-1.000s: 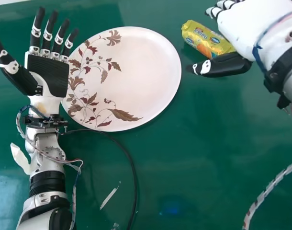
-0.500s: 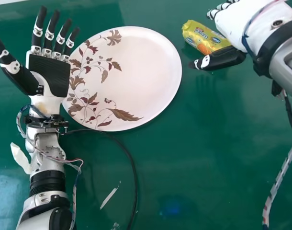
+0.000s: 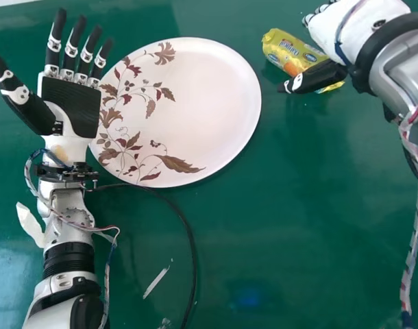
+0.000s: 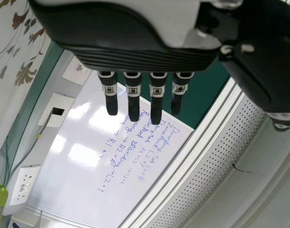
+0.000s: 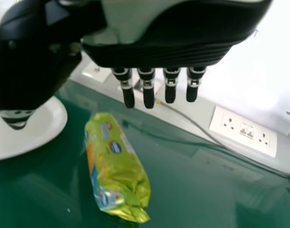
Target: Pick up biscuit and place it in the plate
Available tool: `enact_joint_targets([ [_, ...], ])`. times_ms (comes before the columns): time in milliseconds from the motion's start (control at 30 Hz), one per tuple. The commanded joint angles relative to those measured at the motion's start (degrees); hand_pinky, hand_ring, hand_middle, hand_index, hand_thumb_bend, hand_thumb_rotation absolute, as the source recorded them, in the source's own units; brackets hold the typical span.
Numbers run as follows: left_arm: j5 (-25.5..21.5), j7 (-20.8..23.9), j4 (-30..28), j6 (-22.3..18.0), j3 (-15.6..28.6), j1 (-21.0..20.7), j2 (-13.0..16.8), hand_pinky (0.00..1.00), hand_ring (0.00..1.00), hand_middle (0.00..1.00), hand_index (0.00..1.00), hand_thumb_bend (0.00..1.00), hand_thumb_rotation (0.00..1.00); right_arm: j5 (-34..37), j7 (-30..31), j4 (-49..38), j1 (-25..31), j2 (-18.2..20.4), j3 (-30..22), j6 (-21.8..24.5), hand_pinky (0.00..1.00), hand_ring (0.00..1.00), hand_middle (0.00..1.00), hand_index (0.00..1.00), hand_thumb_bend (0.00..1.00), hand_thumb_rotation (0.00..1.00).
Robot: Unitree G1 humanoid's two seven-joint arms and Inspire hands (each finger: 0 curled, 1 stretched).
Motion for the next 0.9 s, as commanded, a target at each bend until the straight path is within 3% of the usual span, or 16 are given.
enact_joint_targets([
  [0, -1.15, -0.28, 7.91, 2.29, 0.47, 6.16, -3.99, 0.92, 0.93, 0.91, 0.97, 1.00, 0.97, -0.96, -0.91, 1.12, -1.83, 0.34, 1.46, -0.73, 1.00, 1.00, 1.00, 1.00, 0.97, 0.63],
  [233, 0.40, 0.52, 9.53, 0.59, 0.30, 5.35, -3.52, 0.94, 0.93, 0.95, 0.98, 1.00, 0.96, -3.59, -3.17, 4.27, -3.45, 0.70, 3.77, -1.20, 1.00, 1.00, 1.00, 1.00, 1.00, 0.63],
  [433, 0.62, 0.89, 9.78, 0.80, 0.53, 4.74, -3.54, 1.00, 0.99, 0.96, 0.97, 1.00, 0.94, -4.88, -5.76, 6.70, -3.11, 1.64, 5.08, -0.62, 1.00, 1.00, 1.00, 1.00, 1.00, 0.63],
  [667, -0.02, -0.01, 10.71, 1.83, 0.98, 4.23, -3.60, 1.00, 0.93, 0.96, 0.98, 1.00, 0.91, -5.13, -8.05, 10.23, -2.74, 2.72, 6.99, -0.84, 1.00, 1.00, 1.00, 1.00, 1.00, 0.60],
  [867, 0.31, 0.64, 11.05, 2.13, 1.16, 3.78, -3.73, 1.00, 0.91, 0.96, 0.99, 1.00, 0.97, -5.17, -9.87, 13.93, -3.55, 3.25, 9.65, -2.41, 1.00, 1.00, 1.00, 1.00, 1.00, 0.60],
])
